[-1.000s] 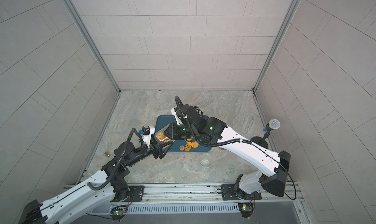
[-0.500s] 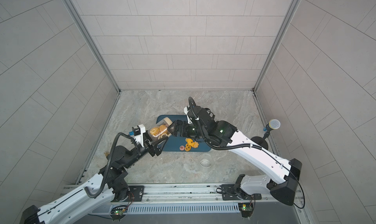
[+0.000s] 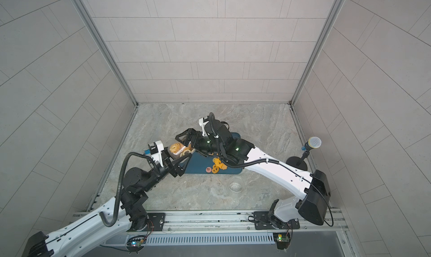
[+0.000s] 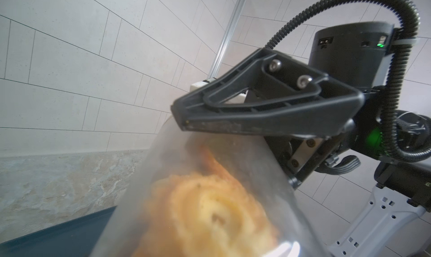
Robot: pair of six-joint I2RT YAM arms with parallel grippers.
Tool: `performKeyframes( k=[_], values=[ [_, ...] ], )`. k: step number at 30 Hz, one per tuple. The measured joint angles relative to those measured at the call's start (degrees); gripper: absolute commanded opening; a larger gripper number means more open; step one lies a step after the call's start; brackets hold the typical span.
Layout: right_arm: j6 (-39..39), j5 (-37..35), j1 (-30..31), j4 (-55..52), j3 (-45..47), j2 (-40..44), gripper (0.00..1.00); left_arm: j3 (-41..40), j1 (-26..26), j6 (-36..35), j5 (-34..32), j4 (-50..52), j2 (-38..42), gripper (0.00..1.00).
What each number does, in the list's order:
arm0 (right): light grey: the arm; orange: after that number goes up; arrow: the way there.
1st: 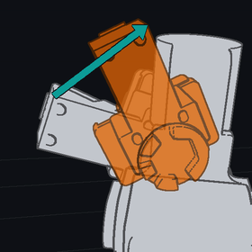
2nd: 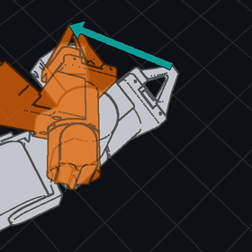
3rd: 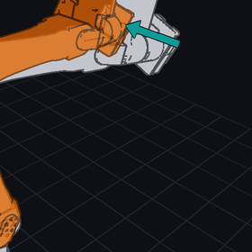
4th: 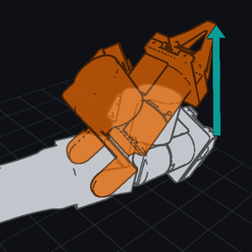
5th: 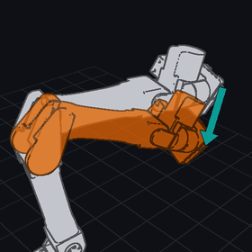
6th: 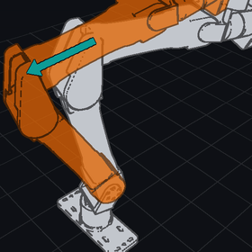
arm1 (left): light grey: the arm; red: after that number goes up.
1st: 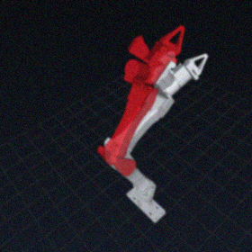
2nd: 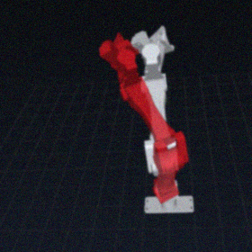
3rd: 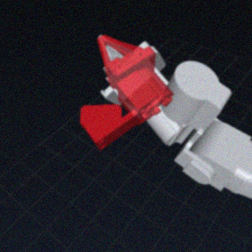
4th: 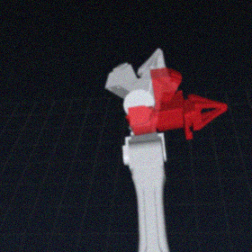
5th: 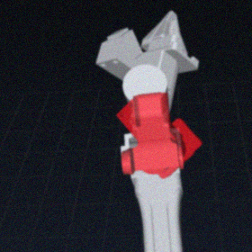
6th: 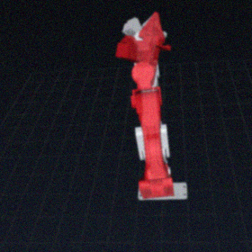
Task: Pour the cookies out of the jar
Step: Adjust the jar.
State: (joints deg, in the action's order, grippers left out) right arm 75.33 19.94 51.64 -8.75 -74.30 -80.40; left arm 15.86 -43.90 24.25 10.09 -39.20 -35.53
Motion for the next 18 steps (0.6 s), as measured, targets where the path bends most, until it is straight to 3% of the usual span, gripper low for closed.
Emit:
performKeyframes(
  k=[1, 4, 5, 7, 8, 10, 11, 18],
  values=[
    [0.0, -0.2, 0.0, -0.2, -0.5, -0.2, 0.76, 0.0, 0.0, 0.2, 0.0, -0.1, -0.2, 0.0],
    [-1.2, -1.0, 0.2, -3.3, -3.2, -0.9, 0.07, 0.0, 0.0, 0.4, 0.0, -1.0, -0.5, 0.0],
    [-1.9, -1.3, 0.4, -4.5, -4.2, -1.1, 0.0, 0.1, 0.0, 0.4, 0.0, -1.1, -0.5, 0.04],
    [-3.8, -1.9, 0.7, -7.4, -6.7, -1.6, 0.0, 1.0, 0.0, 0.3, 0.0, -0.2, -0.4, 0.41],
    [-4.7, -2.1, 0.8, -8.6, -7.6, -1.8, 0.0, 1.4, 0.0, 0.3, 0.0, 0.3, -0.4, 0.51],
    [-7.5, -2.4, 0.9, -12.3, -10.1, -2.3, 0.0, 2.6, 0.0, 0.2, 0.2, 2.7, -0.3, 0.88],
    [-8.9, -2.5, 0.9, -14.4, -11.5, -2.6, 0.0, 3.0, -0.1, 0.2, 0.4, 3.8, -0.4, 0.96],
    [-18.9, -4.2, 1.4, -29.6, -16.9, -3.5, 0.0, 6.8, -0.3, -1.0, 4.5, 9.7, -1.3, 1.0]
  ],
)
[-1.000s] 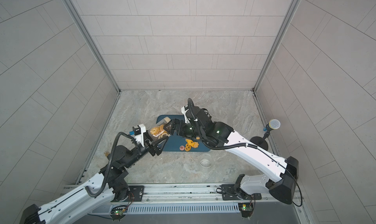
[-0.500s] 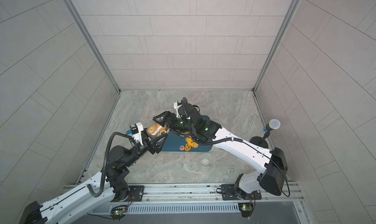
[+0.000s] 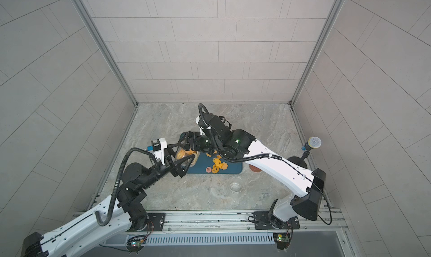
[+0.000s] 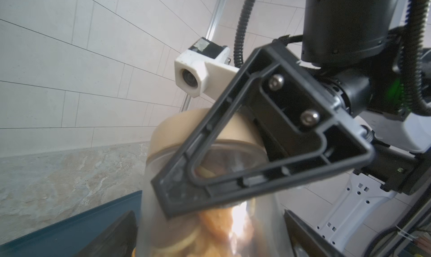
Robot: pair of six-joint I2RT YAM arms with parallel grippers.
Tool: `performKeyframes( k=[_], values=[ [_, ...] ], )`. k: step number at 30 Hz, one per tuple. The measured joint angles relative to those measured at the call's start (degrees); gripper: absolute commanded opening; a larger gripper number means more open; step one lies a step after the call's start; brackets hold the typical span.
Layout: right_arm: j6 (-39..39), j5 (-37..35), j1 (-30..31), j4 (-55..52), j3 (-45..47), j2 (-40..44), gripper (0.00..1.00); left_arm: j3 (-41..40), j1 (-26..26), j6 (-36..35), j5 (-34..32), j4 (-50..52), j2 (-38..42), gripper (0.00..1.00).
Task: Pour the cookies out of the jar
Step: Adjust the jar.
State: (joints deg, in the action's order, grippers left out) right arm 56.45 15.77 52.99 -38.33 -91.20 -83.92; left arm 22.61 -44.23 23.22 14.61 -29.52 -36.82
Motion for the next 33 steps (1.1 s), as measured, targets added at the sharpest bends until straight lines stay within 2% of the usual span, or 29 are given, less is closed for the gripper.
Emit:
performKeyframes(
  k=[9, 17, 19, 21, 23, 25, 26, 28, 30, 31, 32, 33],
  values=[
    [-4.2, -0.9, 0.0, -5.3, -0.9, -0.2, 0.0, 0.7, -0.1, -0.1, 5.6, 2.9, -2.8, 1.0],
    [-4.8, -1.0, 0.0, -5.2, -2.1, -0.6, 0.0, 0.5, -0.1, 3.1, 8.5, 0.2, -6.9, 0.99],
    [-4.6, -0.9, 0.1, -4.8, -2.1, -0.7, 0.0, -0.2, -0.1, 3.9, 8.5, -1.4, -6.9, 0.92],
    [-4.5, -1.1, 0.3, -4.4, -2.2, -0.8, 0.0, -0.6, -0.1, 4.4, 8.3, -2.4, -6.6, 0.74],
    [-4.3, -1.5, 0.3, -4.0, -2.2, -0.8, 0.0, -0.9, 0.0, 5.1, 8.0, -3.1, -6.6, 0.49],
    [-4.2, -1.8, 0.3, -3.3, -2.2, -0.8, 0.0, -0.9, 0.0, 5.3, 7.6, -3.5, -6.6, 0.42],
    [-4.2, -1.9, 0.4, -3.1, -2.2, -0.8, 0.0, -0.9, 0.0, 5.3, 7.4, -3.6, -6.6, 0.32],
    [-4.0, -2.1, 0.5, -3.0, -2.2, -0.8, 0.0, -0.9, 0.0, 5.3, 7.2, -3.8, -6.6, 0.03],
    [-4.0, -2.3, 0.6, -2.9, -2.2, -0.8, 0.0, -1.1, 0.0, 5.3, 7.1, -4.3, -6.6, 0.0],
    [-4.0, -2.3, 0.6, -2.9, -2.2, -0.8, 0.08, -1.2, 0.0, 5.3, 7.1, -4.5, -6.6, 0.0],
    [-4.0, -2.4, 0.6, -2.9, -2.2, -0.8, 0.22, -1.5, 0.0, 5.3, 6.9, -4.9, -6.5, 0.0],
    [-4.0, -2.5, 0.7, -3.1, -2.2, -0.8, 0.44, -1.8, 0.0, 5.3, 6.6, -5.2, -6.4, 0.0]
  ],
)
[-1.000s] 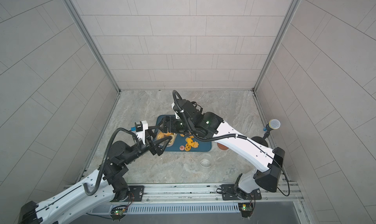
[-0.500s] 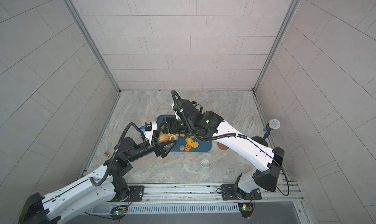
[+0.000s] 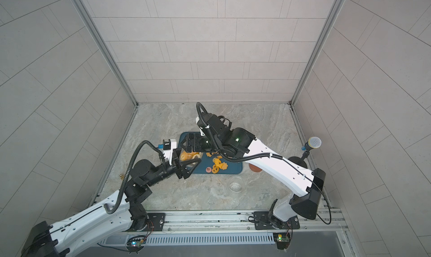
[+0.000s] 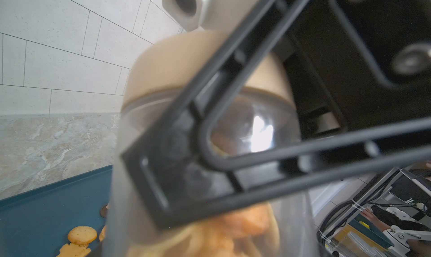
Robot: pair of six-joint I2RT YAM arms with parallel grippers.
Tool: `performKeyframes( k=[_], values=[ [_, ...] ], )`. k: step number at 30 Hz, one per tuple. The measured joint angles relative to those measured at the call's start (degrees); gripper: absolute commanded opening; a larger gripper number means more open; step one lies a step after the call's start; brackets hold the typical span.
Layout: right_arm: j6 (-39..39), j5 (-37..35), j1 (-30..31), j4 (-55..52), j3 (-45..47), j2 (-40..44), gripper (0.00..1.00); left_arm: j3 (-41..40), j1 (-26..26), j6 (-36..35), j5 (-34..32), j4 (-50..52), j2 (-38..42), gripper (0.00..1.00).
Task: Pour the cookies out of the jar
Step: Adjust the jar, then unscrew the lid from the jar.
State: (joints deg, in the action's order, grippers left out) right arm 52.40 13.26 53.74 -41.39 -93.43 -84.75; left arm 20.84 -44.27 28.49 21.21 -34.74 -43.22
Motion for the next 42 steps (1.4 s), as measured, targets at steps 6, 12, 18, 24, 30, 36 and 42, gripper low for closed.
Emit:
performKeyframes(
  k=[6, 12, 18, 24, 30, 36, 42],
  values=[
    [-0.7, -1.6, 1.0, -1.9, -1.9, 0.0, 1.0, -2.1, -0.3, 0.0, -1.8, -0.8, 2.6, 0.0],
    [-1.1, -3.7, 0.1, -1.7, -2.2, 3.5, 1.0, -4.3, -0.2, 0.1, -5.4, -0.3, 4.9, 0.0],
    [1.5, -4.1, 0.0, 3.1, 2.9, 7.2, 1.0, -6.8, -0.2, 0.7, -7.7, -1.5, 5.3, 0.0],
    [2.3, -6.0, 0.2, 0.5, -0.9, 2.1, 1.0, -6.8, -0.1, 0.6, -7.7, -1.9, 5.4, 0.0],
    [2.8, -6.9, 0.5, -1.5, -3.5, -0.3, 0.98, -6.8, -0.1, 0.6, -7.5, -1.7, 5.9, 0.0],
    [3.2, -6.9, 0.7, -2.0, -5.7, -2.4, 0.97, -6.8, -0.1, 0.6, -7.3, -1.4, 6.0, 0.0],
    [3.2, -6.6, 0.7, -3.0, -7.6, -5.2, 0.95, -6.8, -0.1, 0.6, -7.2, -1.4, 5.9, 0.0]
  ],
)
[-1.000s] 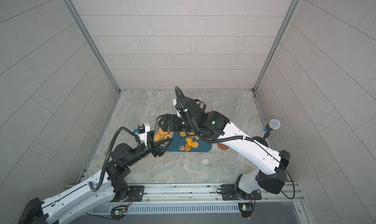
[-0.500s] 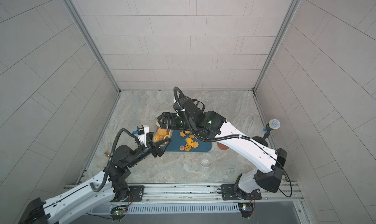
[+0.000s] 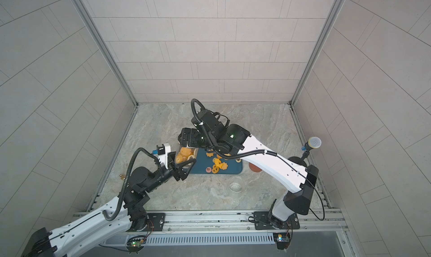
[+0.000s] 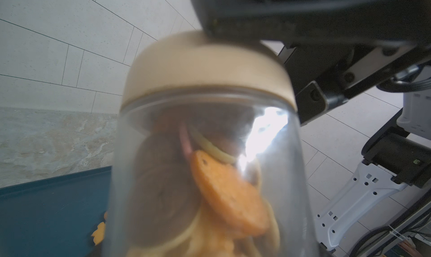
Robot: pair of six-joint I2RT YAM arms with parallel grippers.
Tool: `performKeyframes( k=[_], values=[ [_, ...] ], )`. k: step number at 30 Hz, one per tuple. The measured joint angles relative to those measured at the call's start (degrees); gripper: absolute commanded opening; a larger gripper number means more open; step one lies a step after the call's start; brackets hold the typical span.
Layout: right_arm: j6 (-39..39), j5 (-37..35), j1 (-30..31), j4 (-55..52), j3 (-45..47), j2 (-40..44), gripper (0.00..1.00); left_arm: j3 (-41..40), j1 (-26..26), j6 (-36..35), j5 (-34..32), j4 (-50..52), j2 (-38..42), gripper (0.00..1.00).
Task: Pour the cookies out of the jar
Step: Unscrew the lid from the jar.
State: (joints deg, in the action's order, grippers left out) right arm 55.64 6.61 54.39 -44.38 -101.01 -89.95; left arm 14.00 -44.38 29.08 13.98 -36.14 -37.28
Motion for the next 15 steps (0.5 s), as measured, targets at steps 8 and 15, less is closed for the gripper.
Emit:
performKeyframes(
  k=[8, 15],
  values=[
    [0.2, 0.2, 0.0, -0.2, -0.5, -0.5, 0.79, 0.0, 0.0, -0.1, 0.1, 0.0, 0.0, 0.0],
    [0.0, 0.4, -0.1, 0.3, 0.0, -0.5, 0.91, 0.0, 0.0, -0.1, 0.0, 0.2, 0.0, 0.0]
  ],
)
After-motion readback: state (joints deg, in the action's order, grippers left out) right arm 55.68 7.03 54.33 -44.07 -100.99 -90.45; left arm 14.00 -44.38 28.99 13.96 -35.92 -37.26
